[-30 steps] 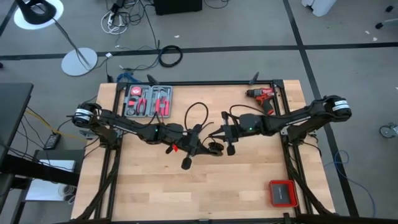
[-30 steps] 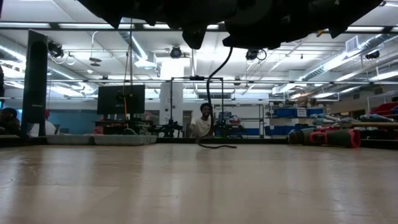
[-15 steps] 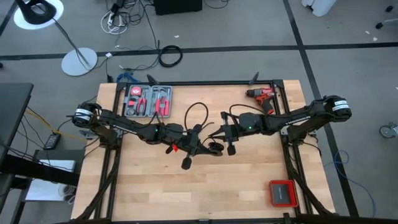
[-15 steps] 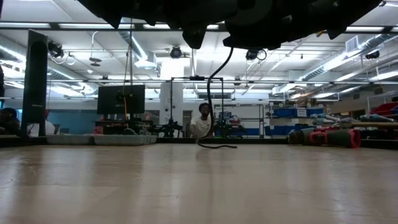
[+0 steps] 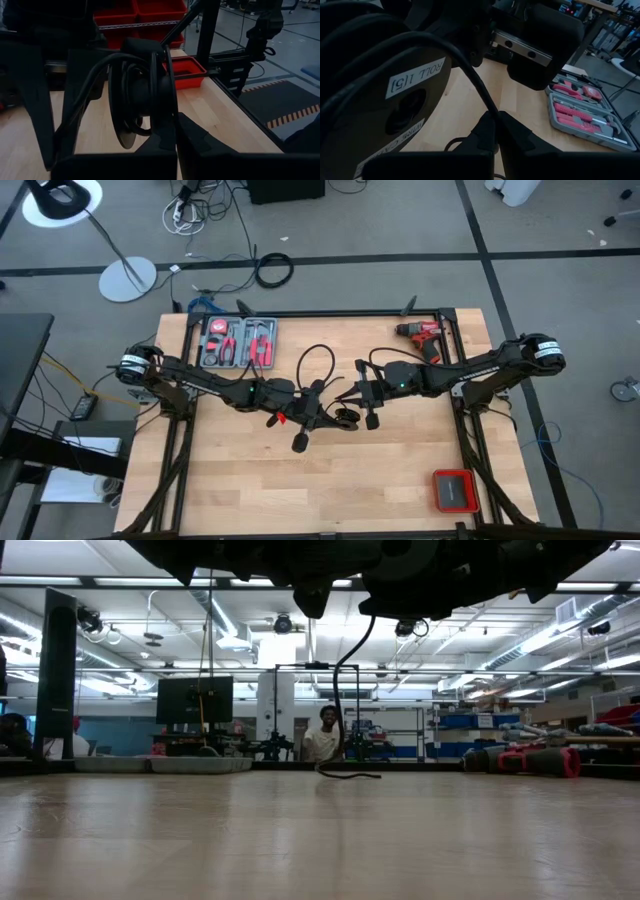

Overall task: Coil cords
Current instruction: Coil the black wire on the black spool

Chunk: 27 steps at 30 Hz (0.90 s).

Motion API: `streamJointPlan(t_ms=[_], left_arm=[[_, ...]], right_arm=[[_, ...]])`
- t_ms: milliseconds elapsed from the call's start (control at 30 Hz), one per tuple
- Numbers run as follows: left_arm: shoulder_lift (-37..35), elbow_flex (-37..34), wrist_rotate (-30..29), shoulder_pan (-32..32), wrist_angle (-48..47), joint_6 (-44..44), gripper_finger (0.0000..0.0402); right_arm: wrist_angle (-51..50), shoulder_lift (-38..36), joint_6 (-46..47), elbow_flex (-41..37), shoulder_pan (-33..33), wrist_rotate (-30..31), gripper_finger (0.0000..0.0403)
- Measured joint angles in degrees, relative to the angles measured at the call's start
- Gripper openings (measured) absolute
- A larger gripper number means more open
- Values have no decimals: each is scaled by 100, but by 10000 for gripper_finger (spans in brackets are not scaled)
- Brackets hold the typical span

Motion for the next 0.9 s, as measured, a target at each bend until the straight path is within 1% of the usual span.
streamJointPlan(t_ms=[300,567,800,900], left_arm=[[-2,0,-143,-2,-4,0,0],[-7,0,-240,-2,-4,17,0],[-7,2,-166,31,-2,26,0],[-7,4,-42,31,-60,44,0]], right_arm=[[-15,0,78,-2,-43,-2,9],[-15,0,72,-2,-164,-204,9],[39,0,-19,-2,-175,-203,9],[53,-10,-80,-4,-175,-205,9]])
